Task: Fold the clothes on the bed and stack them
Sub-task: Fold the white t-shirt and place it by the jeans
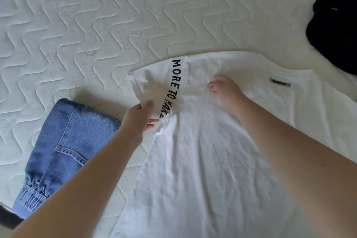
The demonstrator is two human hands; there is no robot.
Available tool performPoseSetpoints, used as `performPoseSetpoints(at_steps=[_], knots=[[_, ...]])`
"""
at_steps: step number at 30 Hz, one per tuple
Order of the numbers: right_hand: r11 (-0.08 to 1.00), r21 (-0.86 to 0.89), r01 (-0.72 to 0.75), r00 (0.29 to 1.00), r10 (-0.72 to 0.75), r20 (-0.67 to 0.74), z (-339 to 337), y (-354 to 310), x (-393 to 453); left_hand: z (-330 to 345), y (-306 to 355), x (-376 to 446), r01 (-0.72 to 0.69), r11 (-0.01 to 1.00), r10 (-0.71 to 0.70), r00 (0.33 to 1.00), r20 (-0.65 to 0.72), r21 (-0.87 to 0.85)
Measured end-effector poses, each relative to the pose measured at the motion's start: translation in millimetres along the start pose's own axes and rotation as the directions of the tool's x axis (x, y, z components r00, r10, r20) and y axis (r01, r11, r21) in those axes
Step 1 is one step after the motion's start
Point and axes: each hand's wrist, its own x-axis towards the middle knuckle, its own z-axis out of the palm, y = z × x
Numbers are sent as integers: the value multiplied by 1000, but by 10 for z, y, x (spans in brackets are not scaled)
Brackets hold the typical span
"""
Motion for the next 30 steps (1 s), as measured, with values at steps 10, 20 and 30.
performPoseSetpoints(at_steps=[10,20,30], knots=[[946,309,-97,989,56,137,-26,-39,-150,156,-161,-257,-26,939,67,992,-108,344],[836,549,8,1000,-22,19,-193,-199,226,176,399,424,-393,623,480,875,67,676],[725,689,-6,998,-35,45,-260,-297,618,160,686,989,-203,289,452,890,53,936]])
